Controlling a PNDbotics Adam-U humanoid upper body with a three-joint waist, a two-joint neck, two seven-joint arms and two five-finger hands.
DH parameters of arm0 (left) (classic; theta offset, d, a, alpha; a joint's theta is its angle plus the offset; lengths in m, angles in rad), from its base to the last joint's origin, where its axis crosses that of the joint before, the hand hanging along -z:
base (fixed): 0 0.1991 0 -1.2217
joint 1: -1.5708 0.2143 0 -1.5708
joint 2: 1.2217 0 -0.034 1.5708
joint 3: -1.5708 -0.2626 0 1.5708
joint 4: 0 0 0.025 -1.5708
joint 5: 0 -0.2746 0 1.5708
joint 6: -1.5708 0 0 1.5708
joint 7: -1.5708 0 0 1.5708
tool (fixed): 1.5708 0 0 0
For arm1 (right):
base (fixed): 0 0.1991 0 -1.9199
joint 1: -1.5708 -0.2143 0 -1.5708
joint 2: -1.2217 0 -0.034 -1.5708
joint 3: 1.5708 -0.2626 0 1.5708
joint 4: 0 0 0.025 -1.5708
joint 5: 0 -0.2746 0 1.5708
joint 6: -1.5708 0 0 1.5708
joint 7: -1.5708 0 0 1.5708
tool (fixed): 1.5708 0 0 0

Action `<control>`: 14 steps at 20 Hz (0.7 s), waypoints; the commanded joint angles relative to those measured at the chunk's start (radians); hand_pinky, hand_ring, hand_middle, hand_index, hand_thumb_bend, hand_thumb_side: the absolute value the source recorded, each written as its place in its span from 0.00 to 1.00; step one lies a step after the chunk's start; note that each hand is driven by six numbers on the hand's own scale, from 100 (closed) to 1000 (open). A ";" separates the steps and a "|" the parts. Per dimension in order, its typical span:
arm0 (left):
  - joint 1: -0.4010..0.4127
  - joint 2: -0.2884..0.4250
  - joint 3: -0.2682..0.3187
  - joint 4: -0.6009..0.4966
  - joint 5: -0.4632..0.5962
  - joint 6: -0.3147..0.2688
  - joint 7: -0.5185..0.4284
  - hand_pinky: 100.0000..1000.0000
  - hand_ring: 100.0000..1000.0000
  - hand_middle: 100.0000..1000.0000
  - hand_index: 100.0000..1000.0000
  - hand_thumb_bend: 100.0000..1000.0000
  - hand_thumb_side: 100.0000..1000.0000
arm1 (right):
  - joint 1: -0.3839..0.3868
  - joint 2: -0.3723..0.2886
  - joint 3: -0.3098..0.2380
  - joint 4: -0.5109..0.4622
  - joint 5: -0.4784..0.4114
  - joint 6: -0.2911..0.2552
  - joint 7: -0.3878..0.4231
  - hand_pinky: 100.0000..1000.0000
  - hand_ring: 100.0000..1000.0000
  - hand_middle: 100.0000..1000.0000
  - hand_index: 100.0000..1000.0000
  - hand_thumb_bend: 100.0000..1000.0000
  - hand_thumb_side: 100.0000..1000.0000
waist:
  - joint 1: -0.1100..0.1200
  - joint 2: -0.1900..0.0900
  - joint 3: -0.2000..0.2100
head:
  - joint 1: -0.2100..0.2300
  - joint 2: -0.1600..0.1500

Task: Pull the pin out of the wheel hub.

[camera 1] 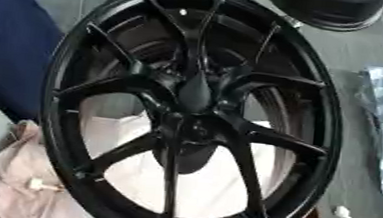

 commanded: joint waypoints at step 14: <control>-0.010 0.005 -0.002 -0.015 0.000 0.000 -0.012 0.71 0.53 0.40 0.62 0.01 0.72 | 0.257 0.209 -0.116 -0.192 0.155 -0.091 -0.167 0.79 0.73 0.60 0.77 0.60 0.13 | 0.013 -0.025 0.026 | -0.031 -0.017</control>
